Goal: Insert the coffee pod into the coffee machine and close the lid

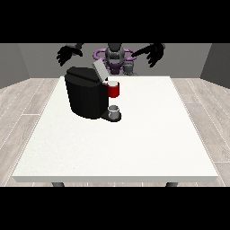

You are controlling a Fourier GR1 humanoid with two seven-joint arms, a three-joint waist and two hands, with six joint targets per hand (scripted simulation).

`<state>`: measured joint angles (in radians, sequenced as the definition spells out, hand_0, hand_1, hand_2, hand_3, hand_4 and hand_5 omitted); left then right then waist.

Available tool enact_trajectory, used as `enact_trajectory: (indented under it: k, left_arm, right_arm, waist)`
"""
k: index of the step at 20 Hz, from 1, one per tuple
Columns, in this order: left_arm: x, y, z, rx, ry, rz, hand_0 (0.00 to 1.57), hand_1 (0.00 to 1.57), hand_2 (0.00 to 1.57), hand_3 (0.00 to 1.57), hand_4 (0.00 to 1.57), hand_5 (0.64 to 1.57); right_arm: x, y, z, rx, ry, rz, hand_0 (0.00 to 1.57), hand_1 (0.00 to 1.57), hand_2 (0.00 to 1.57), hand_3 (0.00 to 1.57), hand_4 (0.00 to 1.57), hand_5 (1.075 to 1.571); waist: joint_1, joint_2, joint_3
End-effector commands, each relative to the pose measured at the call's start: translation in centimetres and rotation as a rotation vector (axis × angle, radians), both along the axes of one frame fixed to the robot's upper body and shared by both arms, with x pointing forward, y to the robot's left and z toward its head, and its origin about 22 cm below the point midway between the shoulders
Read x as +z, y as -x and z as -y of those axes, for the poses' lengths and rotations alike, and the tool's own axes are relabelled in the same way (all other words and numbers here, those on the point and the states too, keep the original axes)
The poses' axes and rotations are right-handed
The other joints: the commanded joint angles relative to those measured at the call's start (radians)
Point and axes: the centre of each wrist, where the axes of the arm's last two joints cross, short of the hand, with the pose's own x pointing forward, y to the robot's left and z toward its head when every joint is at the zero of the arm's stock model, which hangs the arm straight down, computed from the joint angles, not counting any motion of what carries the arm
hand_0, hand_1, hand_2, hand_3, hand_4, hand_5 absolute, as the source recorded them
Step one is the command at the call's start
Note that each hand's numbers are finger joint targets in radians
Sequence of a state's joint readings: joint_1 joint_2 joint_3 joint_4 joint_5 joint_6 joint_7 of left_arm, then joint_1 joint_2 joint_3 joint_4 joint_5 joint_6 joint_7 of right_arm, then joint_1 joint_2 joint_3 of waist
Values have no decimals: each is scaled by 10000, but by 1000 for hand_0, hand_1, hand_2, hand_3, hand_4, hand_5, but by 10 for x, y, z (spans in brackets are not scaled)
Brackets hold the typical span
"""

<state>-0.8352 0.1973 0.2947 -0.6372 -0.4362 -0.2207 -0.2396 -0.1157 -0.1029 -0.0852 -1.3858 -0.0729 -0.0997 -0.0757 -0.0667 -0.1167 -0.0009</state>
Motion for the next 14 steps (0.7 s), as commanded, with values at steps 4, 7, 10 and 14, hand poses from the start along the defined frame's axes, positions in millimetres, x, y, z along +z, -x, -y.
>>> enact_trajectory:
  k: [4,7,10,14]
  left_arm:
    - [-67,37,-4,583,2585,-1111,0,0,0,0,142,1571]
    - [-78,47,2,464,2635,-1342,0,0,0,0,90,1571]
    - [-73,47,8,598,3065,-1397,0,0,0,0,0,1571]
    - [-81,57,20,2,3908,-1299,0,0,0,0,0,1571]
  right_arm:
    - [42,-16,1,893,365,297,0,0,0,0,0,1571]
    - [63,-26,12,1161,502,710,0,0,0,0,0,1571]
    - [54,-24,-6,1720,473,420,0,0,0,0,0,1571]
    - [54,-32,-13,1883,1014,452,0,0,0,0,0,1571]
  waist:
    - [785,-1084,-3]
    - [1150,-1023,6]
    - [1422,-1073,9]
    - [2046,-851,10]
